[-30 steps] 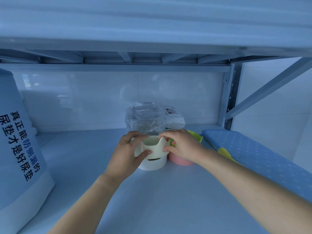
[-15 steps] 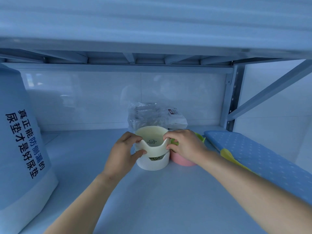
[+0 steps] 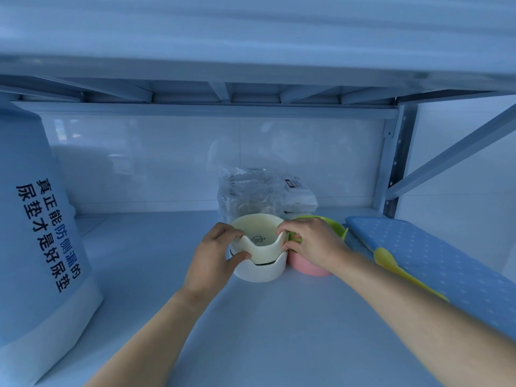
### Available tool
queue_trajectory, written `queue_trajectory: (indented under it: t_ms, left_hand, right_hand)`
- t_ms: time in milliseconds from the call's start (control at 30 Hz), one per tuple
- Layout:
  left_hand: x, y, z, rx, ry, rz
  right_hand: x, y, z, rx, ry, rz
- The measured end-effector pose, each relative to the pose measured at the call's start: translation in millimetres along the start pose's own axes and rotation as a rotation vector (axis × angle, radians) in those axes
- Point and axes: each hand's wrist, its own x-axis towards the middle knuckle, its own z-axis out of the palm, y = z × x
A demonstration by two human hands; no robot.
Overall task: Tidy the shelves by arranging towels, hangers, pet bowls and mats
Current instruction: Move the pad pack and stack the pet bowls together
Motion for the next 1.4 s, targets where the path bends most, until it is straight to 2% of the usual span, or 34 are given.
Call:
queue_trajectory:
  t_ms: [367,533,800,900,1000,1400]
  left_hand:
    - [-0.9,-9.3,0.8,0.014,-0.059,0.002]
    - [-6.7,-8.8,5.2,0.014,-0.093,-0.017]
    - [-13.7,-9.5,9.6,0.014,-0.068,-0.027]
    - [-17.2,-11.1,12.2,-0.02,-0.073,-0.055]
    - [-18.5,-12.1,15.8,-0.099,-0.077,-0.073]
    - [-19.2,-17.3,16.8,-0.145,-0.093,-0.086]
  right_hand:
    - [-5.2,-0.1,5.6,0.055,-0.073,0.067]
    - [-8.8,-13.2,10.4,0.062,-0.051,0.055]
    - [-31.3,-24.8,34.6,0.044,0.22,0.076]
    - [-36.9,-22.4,39.8,0.13,0.155,0.087]
    - [-40.9,-21.6,44.5,0.098,0.135,0.071]
    - [-40.9,-25.3,46.3,0.055,0.159,0.081]
